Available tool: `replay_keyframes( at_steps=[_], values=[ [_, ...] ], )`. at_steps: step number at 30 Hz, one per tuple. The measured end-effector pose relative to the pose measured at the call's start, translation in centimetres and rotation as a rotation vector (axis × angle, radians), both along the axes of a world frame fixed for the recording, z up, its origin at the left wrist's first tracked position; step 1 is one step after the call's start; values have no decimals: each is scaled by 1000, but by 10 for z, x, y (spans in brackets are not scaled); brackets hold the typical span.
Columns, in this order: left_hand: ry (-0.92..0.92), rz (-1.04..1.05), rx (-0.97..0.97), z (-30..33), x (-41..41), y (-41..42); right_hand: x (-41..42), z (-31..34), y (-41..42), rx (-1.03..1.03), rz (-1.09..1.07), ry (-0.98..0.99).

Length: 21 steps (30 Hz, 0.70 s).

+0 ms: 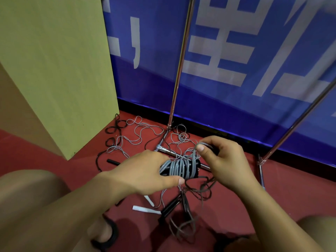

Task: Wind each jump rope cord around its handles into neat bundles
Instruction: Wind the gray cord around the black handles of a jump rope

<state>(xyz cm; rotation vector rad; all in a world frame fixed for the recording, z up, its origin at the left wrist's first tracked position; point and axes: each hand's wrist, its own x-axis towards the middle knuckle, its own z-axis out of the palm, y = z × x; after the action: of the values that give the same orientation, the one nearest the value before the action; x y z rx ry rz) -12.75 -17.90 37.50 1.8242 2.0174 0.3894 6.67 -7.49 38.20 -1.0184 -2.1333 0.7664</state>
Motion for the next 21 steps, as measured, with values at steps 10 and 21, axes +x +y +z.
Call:
replay_keyframes(
  at_steps=[10, 21],
  values=[
    [-75, -106, -22, 14, 4, -5, -15, -1, 15, -119, 239, 4],
    [-178, -197, 11, 20, 0, -10, -33, 5, 20, -529, 477, 170]
  ],
)
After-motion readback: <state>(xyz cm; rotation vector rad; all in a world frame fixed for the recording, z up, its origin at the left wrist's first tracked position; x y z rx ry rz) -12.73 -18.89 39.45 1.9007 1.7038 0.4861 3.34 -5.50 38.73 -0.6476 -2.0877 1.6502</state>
